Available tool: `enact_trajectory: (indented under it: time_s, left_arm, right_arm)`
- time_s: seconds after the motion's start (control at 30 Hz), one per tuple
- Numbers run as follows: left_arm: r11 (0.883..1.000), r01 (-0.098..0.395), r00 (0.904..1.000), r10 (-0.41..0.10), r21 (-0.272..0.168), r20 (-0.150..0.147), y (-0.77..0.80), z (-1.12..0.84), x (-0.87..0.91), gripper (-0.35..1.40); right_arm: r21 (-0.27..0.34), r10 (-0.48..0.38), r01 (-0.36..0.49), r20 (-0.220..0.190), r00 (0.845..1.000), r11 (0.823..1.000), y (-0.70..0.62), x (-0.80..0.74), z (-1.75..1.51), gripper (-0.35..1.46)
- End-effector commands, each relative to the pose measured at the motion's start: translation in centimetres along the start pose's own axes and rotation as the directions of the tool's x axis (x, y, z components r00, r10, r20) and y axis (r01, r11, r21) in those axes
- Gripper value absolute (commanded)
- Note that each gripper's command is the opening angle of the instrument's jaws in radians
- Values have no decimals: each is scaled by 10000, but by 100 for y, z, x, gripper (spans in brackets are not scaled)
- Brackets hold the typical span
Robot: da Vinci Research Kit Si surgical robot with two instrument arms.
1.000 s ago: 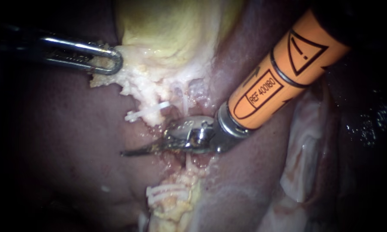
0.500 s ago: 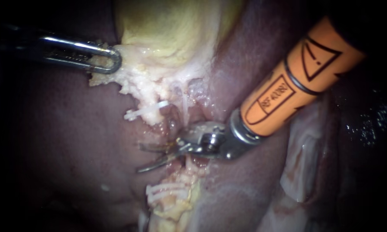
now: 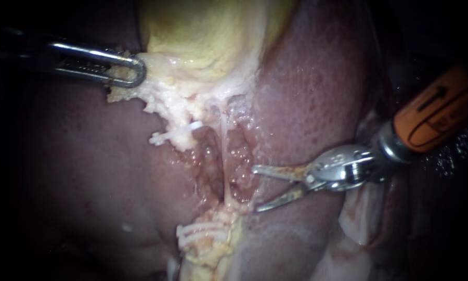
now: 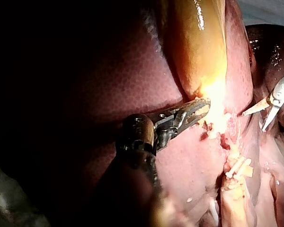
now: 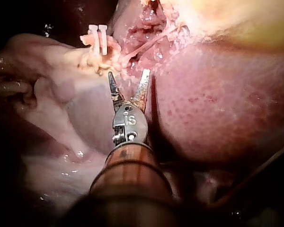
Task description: Go back from the cut left tube
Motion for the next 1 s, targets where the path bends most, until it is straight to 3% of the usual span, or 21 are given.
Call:
enact_trajectory:
  time_s: [0.03, 0.17, 0.37, 0.53, 0.77, 1.0]
  left_arm:
    - [10000, 1, 10000, -1, 12, -7, 0, 0, 0, -35]
    - [10000, -1, 10000, 1, 37, -20, -2, 0, 0, -35]
    - [10000, -44, 10000, 44, 70, -33, -9, 6, -6, -35]
    - [9997, -139, 9998, 141, 177, -114, -23, 24, -19, -35]
    - [9997, -158, 9998, 156, 166, 134, -45, 52, -36, -35]
    - [9997, -183, 9997, 180, 148, 180, -46, 56, -39, -35]
  right_arm:
    - [-124, -41, 42, 81, 10000, 9999, 3, 2, -7, 145]
    - [-726, -180, 205, 348, 9992, 9972, 13, 10, -28, 145]
    - [-616, -383, 408, 399, 9985, 9973, 15, 12, -39, 145]
    - [-587, -684, 708, 419, 9968, 9958, 15, 11, -41, 145]
    - [-563, -867, 890, 428, 9953, 9944, 14, 10, -43, 145]
    - [-561, -868, 892, 427, 9953, 9944, 13, 10, -44, 145]
